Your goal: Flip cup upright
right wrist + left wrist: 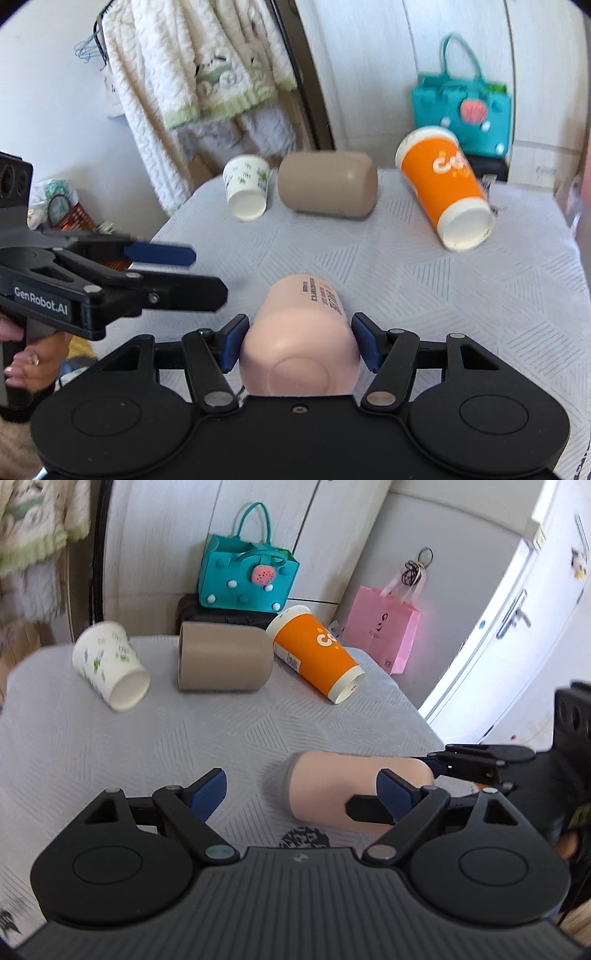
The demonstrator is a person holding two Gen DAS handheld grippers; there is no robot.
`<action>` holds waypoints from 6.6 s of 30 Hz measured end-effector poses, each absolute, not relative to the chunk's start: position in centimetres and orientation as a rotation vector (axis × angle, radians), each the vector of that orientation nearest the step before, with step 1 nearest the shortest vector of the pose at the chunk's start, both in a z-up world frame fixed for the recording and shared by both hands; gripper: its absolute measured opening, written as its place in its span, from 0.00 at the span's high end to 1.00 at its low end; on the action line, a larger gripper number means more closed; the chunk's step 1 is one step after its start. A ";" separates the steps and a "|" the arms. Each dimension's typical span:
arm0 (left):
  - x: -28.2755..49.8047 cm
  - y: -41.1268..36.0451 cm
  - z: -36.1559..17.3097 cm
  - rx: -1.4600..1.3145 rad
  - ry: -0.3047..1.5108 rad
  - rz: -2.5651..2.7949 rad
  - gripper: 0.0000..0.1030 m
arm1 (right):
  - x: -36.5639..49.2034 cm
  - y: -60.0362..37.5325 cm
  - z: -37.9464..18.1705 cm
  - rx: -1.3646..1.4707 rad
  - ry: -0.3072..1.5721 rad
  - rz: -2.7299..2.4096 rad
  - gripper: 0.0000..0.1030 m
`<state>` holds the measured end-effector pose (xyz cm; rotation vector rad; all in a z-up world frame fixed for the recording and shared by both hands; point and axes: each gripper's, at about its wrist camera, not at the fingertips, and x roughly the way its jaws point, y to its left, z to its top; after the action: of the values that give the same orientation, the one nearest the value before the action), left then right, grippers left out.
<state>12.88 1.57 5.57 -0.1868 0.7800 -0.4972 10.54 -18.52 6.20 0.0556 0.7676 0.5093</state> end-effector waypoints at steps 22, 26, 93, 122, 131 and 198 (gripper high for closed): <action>12.0 0.0 1.2 -0.302 0.896 -0.559 0.14 | 7.1 -18.0 3.8 0.032 0.743 0.493 0.36; 12.1 -0.1 1.0 -0.350 0.923 -0.597 0.14 | 7.3 -18.3 3.7 0.043 0.771 0.508 0.36; 14.7 0.5 2.1 -0.082 0.446 -0.491 0.37 | 12.9 -15.4 2.0 -0.210 0.367 0.645 0.36; 5.7 2.5 5.2 -0.065 0.426 -0.249 0.24 | 5.9 -18.0 5.2 -0.091 0.395 0.390 0.24; 3.0 2.9 4.7 -0.078 0.455 -0.219 0.17 | 1.7 -18.5 5.7 -0.075 0.355 0.274 0.21; -2.0 2.3 1.0 0.037 0.433 0.015 0.00 | -2.6 -17.6 2.8 -0.038 0.382 -0.078 0.00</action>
<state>-2.03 2.32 1.01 0.0372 0.4326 0.0149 -2.63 -17.65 2.81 -0.0385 0.3816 -0.0784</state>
